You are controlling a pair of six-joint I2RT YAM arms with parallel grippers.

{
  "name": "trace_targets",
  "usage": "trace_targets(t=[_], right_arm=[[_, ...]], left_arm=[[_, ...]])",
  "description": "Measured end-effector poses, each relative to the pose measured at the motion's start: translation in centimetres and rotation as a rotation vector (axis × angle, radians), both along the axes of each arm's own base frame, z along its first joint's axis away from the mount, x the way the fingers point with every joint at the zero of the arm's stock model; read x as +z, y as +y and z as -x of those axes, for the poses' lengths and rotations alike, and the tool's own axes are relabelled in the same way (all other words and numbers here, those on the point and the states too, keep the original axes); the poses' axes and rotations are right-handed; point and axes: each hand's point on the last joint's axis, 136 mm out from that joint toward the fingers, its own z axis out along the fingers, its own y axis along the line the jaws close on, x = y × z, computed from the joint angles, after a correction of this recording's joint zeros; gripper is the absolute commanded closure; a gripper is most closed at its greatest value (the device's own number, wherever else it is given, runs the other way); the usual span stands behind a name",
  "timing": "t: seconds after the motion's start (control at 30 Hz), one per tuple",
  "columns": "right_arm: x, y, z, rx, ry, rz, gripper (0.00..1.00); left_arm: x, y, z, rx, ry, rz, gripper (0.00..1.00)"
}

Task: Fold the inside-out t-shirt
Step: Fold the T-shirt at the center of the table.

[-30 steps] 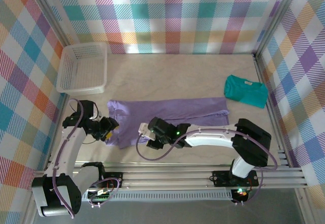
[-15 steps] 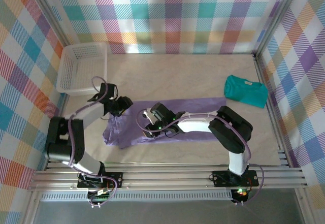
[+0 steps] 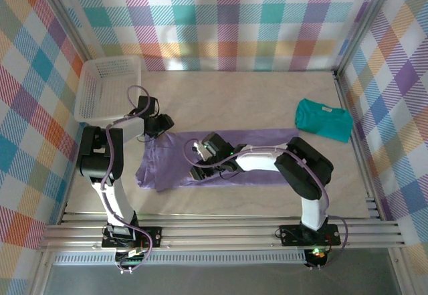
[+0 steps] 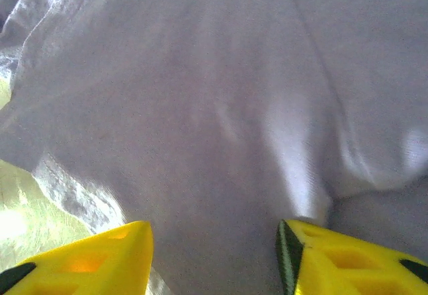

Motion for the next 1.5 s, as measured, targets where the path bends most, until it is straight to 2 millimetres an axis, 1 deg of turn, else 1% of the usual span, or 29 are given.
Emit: trace_targets(t=[0.07,0.13,0.23,0.37,0.4,0.43,0.47,0.53,0.6,0.67,0.77,0.9,1.13,1.2,1.3,1.37,1.4,1.5], right_arm=[[1.0,-0.5,-0.7,-0.018,0.011,-0.018,0.44],[2.2,-0.5,-1.4,-0.027,0.015,-0.049,0.43],[4.2,-0.4,-2.4,-0.039,0.003,-0.094,0.43],[5.7,-0.5,-2.3,-0.032,-0.005,-0.117,0.4],[5.9,-0.5,-2.3,-0.031,-0.006,-0.119,0.39],[5.9,-0.5,-2.3,-0.031,-0.004,-0.121,0.39],[5.9,-0.5,-2.3,-0.029,-0.001,-0.123,0.38],[6.0,-0.6,-2.3,-0.026,0.008,-0.127,0.38],[6.0,-0.6,-2.1,-0.017,0.015,-0.134,0.37],[6.1,-0.6,-2.0,-0.008,0.02,-0.139,0.37],[6.1,-0.7,-2.1,-0.002,0.023,-0.145,0.36],[6.1,-0.8,-2.2,0.0,0.026,-0.15,0.36],[5.1,-1.5,-1.9,-0.008,0.047,-0.136,0.36],[5.1,-1.5,-1.9,-0.009,0.049,-0.137,0.36],[5.1,-1.5,-1.9,-0.012,0.052,-0.138,0.36],[5.1,-1.5,-1.9,-0.015,0.056,-0.139,0.36],[5.1,-1.5,-1.9,-0.017,0.058,-0.139,0.36],[5.1,-1.5,-1.9,-0.017,0.059,-0.139,0.35]], left_arm=[[0.1,0.1,0.0,-0.004,0.002,-0.011,0.49],[0.3,0.2,0.3,-0.007,0.003,-0.02,0.46],[1.8,0.8,1.8,-0.008,-0.01,-0.05,0.32],[5.3,2.6,5.1,0.024,-0.055,-0.113,0.15],[5.8,3.3,6.0,0.039,-0.061,-0.123,0.1],[5.8,3.9,6.8,0.05,-0.057,-0.13,0.01],[5.6,4.6,7.6,0.064,-0.045,-0.134,0.0],[4.3,5.8,8.9,0.089,0.003,-0.139,0.0],[2.4,6.5,10.1,0.098,0.078,-0.133,0.0],[1.0,6.6,10.5,0.089,0.127,-0.126,0.0],[-0.7,6.0,11.0,0.051,0.181,-0.109,0.0],[-0.5,5.6,10.9,0.023,0.18,-0.091,0.0],[-0.4,4.7,10.8,-0.041,0.167,-0.086,0.0],[-0.3,3.9,10.6,-0.069,0.153,-0.084,0.02],[0.0,0.8,10.3,-0.158,0.115,-0.026,0.06],[0.1,-1.2,10.6,-0.22,0.101,-0.003,0.09],[0.2,-1.9,10.7,-0.243,0.098,0.005,0.12],[0.0,-3.3,11.1,-0.297,0.093,0.031,0.27]])
